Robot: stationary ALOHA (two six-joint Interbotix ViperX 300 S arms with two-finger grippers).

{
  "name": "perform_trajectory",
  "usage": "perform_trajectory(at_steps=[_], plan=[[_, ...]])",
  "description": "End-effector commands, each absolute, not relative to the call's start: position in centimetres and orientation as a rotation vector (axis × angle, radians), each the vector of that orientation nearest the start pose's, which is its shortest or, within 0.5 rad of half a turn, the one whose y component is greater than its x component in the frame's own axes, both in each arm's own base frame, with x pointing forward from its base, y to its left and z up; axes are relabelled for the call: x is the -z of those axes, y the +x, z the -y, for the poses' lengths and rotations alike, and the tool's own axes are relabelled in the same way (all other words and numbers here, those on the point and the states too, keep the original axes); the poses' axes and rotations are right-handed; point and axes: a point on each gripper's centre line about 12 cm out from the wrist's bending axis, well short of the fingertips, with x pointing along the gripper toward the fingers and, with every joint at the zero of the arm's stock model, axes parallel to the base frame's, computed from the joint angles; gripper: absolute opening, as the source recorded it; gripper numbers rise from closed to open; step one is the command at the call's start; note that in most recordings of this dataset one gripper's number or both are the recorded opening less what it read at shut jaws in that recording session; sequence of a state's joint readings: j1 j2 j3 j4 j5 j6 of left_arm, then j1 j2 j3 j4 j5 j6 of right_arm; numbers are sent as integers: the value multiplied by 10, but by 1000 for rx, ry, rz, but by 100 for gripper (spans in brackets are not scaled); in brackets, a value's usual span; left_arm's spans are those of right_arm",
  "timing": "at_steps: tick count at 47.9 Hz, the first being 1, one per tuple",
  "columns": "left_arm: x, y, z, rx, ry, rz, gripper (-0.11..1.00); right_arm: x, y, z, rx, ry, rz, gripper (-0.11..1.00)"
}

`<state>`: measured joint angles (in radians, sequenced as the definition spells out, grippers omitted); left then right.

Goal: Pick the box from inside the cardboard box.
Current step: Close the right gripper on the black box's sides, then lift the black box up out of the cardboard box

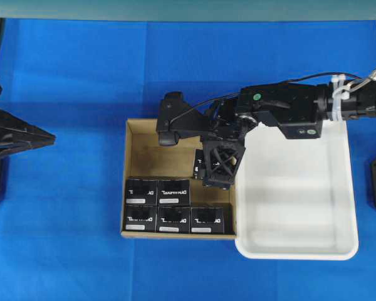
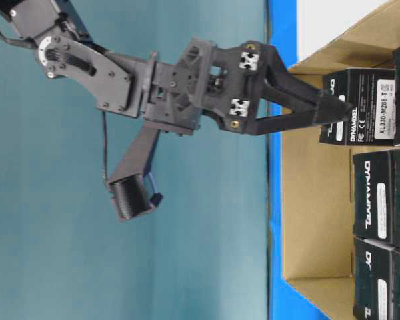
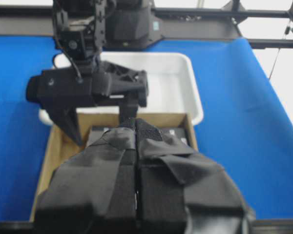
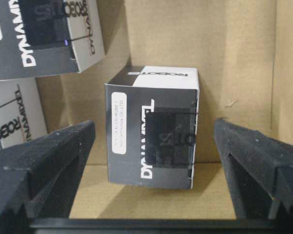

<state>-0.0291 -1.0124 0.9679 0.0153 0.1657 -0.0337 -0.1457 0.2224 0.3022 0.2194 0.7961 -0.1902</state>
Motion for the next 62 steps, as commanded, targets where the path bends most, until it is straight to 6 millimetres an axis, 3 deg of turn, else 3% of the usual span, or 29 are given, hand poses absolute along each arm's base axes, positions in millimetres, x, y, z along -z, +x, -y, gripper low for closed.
perform_trajectory(at_steps=[1,13,35,40,45,49,56,62], plan=[[-348,195,6,27,-16,-91,-7,-139,416,39,-39,161,-1295,100],[-347,195,6,27,-14,-92,-7,-118,415,32,-55,150,-1345,100],[-346,196,6,27,-17,-97,-7,-117,417,36,-39,118,-1340,97],[-345,196,6,27,-15,-100,-7,-118,416,35,-46,104,-1356,86],[-345,196,6,27,-15,-101,-7,-119,415,34,-54,101,-1369,62],[-345,196,6,27,-15,-100,-7,-121,416,34,-57,96,-1363,61],[-343,196,6,27,-12,-106,-7,-138,421,32,-62,98,-1342,61],[-340,196,6,27,-14,-115,-7,-180,424,35,-73,97,-1324,61]])
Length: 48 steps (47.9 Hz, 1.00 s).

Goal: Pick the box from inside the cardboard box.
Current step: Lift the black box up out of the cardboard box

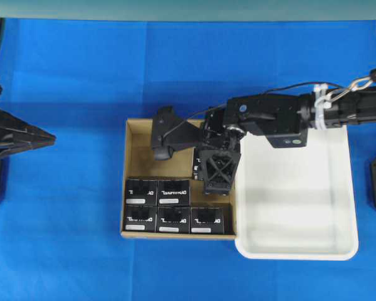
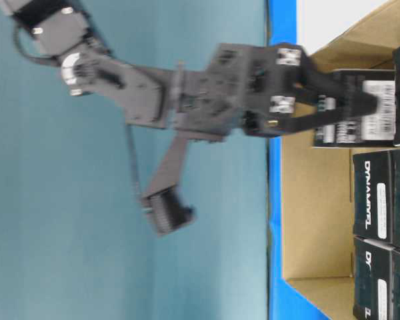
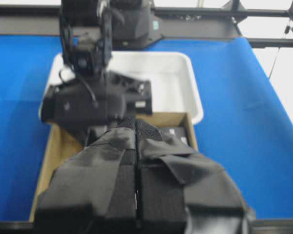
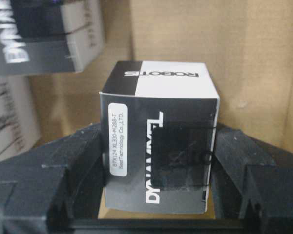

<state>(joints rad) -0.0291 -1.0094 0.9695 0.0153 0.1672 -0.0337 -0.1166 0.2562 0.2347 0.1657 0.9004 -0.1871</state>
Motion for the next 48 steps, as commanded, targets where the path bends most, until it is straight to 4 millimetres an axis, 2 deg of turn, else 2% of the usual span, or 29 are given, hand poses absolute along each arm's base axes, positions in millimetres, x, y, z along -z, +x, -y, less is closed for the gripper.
perform_trajectory(at_steps=[1,7,13,21,29,41,48], plan=[[-340,196,6,27,-12,-115,-7,-190,424,36,-76,98,-1325,61],[-341,196,6,27,-12,-114,-7,-235,418,45,-77,101,-1314,61],[-341,196,6,27,-9,-114,-7,-288,407,59,-67,104,-1283,61],[-342,195,6,27,-8,-109,-7,-337,389,69,-59,106,-1295,61],[-343,195,6,27,-8,-104,-7,-362,374,72,-57,98,-1338,61],[-343,195,6,29,-15,-106,-7,-391,361,73,-32,67,-1281,61],[-343,195,7,31,-12,-106,-7,-397,350,74,-21,70,-1272,61]])
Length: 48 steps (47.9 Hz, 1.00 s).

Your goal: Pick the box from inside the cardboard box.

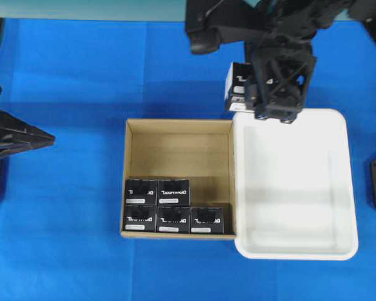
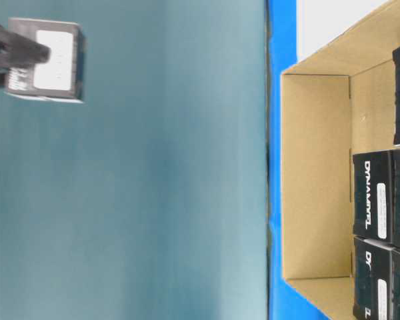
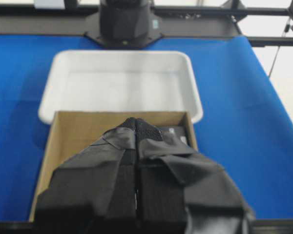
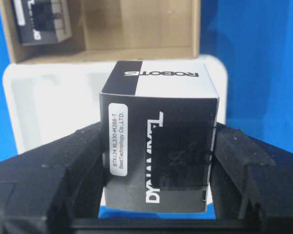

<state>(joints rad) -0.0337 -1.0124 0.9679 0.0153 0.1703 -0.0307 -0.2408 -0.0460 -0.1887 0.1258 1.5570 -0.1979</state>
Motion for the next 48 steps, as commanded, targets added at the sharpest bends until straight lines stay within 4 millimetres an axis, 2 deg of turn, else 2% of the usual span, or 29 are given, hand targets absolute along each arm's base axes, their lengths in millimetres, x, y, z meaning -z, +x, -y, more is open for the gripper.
perform_trajectory(at_steps=[1,6,11,17,22,31,40,48], plan=[[-344,195,7,32,-12,-103,-7,-396,348,74,-20,72,-1275,61],[-344,195,7,35,-17,-102,-7,-380,339,75,-21,82,-1321,61],[-343,195,10,48,-14,-105,-7,-352,326,73,-46,76,-1385,61],[-343,196,11,54,-14,-108,-7,-326,318,75,-55,53,-1376,61],[-344,195,11,54,-14,-100,-7,-301,315,75,-71,17,-1353,61],[-346,195,11,56,-14,-96,-7,-243,309,74,-115,-43,-1363,61],[-348,195,11,55,-14,-85,-7,-198,310,76,-124,-75,-1357,61],[-349,194,11,55,-13,-82,-7,-167,308,81,-118,-66,-1384,61]])
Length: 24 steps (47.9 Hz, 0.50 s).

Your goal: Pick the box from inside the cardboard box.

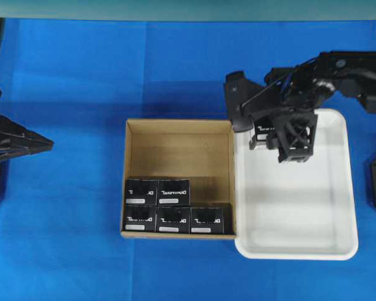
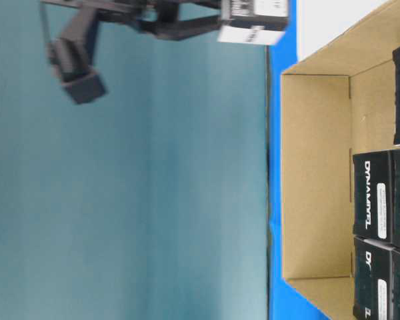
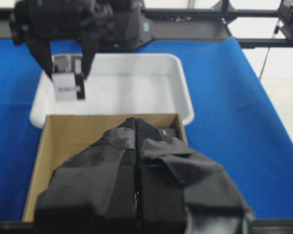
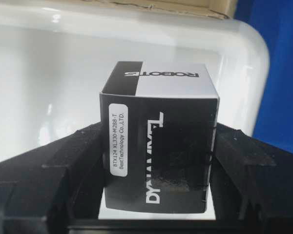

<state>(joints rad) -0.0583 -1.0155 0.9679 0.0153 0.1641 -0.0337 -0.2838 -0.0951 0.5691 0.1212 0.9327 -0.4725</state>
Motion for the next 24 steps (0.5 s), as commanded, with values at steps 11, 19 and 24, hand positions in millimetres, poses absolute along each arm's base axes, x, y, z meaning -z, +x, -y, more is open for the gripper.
perform_trajectory(at_steps=[11,19,24], plan=[[-353,194,10,52,-9,-72,-7,-138,308,88,-126,-79,-1405,61],[-354,194,10,49,-11,-71,-7,-131,308,97,-102,-58,-1408,61],[-353,194,10,49,-10,-72,-7,-126,308,96,-105,-45,-1421,61]])
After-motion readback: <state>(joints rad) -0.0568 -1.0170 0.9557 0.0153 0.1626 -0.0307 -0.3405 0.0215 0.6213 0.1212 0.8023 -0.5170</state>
